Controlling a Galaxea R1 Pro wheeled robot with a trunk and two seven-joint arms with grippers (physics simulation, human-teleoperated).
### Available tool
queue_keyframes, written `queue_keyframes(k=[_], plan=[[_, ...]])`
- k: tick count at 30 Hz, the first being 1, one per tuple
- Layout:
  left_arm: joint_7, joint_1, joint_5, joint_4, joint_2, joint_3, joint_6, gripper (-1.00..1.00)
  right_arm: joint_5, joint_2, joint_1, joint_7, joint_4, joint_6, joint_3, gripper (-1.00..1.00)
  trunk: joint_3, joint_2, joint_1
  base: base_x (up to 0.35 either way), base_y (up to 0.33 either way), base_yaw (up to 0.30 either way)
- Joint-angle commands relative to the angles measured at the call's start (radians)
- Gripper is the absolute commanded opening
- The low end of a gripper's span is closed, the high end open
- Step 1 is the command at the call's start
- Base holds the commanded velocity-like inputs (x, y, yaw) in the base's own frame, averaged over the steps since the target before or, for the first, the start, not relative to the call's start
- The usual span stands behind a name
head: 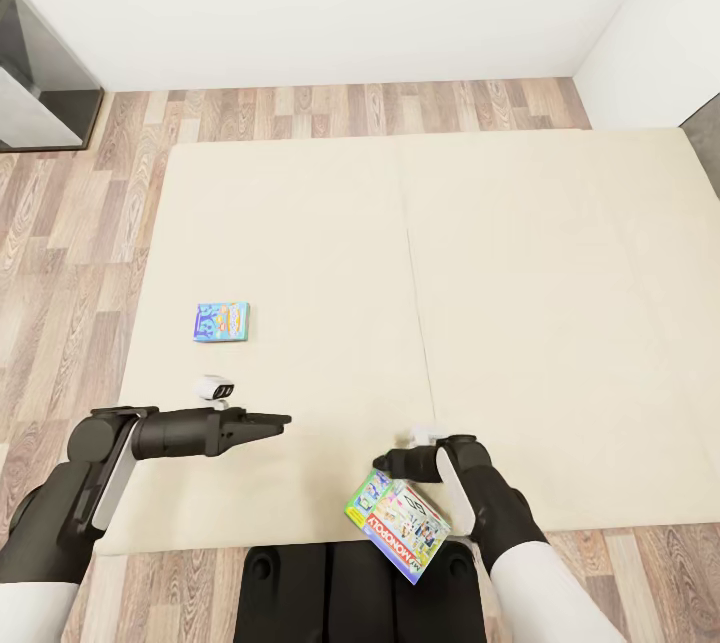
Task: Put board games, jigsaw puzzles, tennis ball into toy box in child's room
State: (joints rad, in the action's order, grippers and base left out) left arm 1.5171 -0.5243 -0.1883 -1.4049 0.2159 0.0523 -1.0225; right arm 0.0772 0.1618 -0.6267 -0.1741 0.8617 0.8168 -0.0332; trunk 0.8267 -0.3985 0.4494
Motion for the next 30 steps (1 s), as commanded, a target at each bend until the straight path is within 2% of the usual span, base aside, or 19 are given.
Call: queue_keyframes(k=[1, 10, 13, 17, 21, 26, 30], plan=[[0.003, 0.000, 0.000, 0.000, 0.000, 0.000, -0.010, 1.00, 0.009, -0.005, 0.001, 0.003, 0.006, 0.016, -0.001, 1.00, 0.001, -0.002, 0.001, 0.000, 0.000, 0.000], [0.003, 0.000, 0.000, 0.000, 0.000, 0.000, -0.010, 1.00, 0.009, -0.014, 0.004, 0.001, 0.015, 0.065, 0.000, 1.00, 0.001, -0.002, 0.001, 0.000, 0.000, 0.000], [0.003, 0.000, 0.000, 0.000, 0.000, 0.000, -0.010, 1.00, 0.010, -0.025, 0.005, -0.001, 0.025, 0.090, 0.000, 1.00, 0.001, -0.002, 0.001, 0.000, 0.000, 0.000], [0.004, 0.000, -0.002, 0.000, -0.001, -0.001, -0.010, 1.00, 0.011, -0.057, 0.008, -0.006, 0.038, 0.122, 0.003, 1.00, 0.001, -0.002, 0.001, 0.000, 0.000, 0.000], [0.004, 0.000, -0.002, 0.000, -0.002, -0.002, -0.010, 1.00, 0.013, -0.087, 0.006, -0.009, 0.088, 0.152, 0.025, 1.00, 0.001, -0.002, 0.001, 0.000, 0.000, 0.000], [0.004, 0.000, -0.003, 0.000, -0.002, -0.002, -0.010, 1.00, 0.012, -0.096, 0.026, -0.010, 0.162, 0.199, 0.049, 1.00, 0.001, -0.002, 0.001, 0.000, 0.000, 0.000], [0.004, 0.000, -0.003, 0.000, -0.003, -0.003, -0.010, 1.00, 0.011, -0.099, 0.070, -0.010, 0.209, 0.223, 0.062, 1.00, 0.001, -0.002, 0.001, 0.000, 0.000, 0.000]])
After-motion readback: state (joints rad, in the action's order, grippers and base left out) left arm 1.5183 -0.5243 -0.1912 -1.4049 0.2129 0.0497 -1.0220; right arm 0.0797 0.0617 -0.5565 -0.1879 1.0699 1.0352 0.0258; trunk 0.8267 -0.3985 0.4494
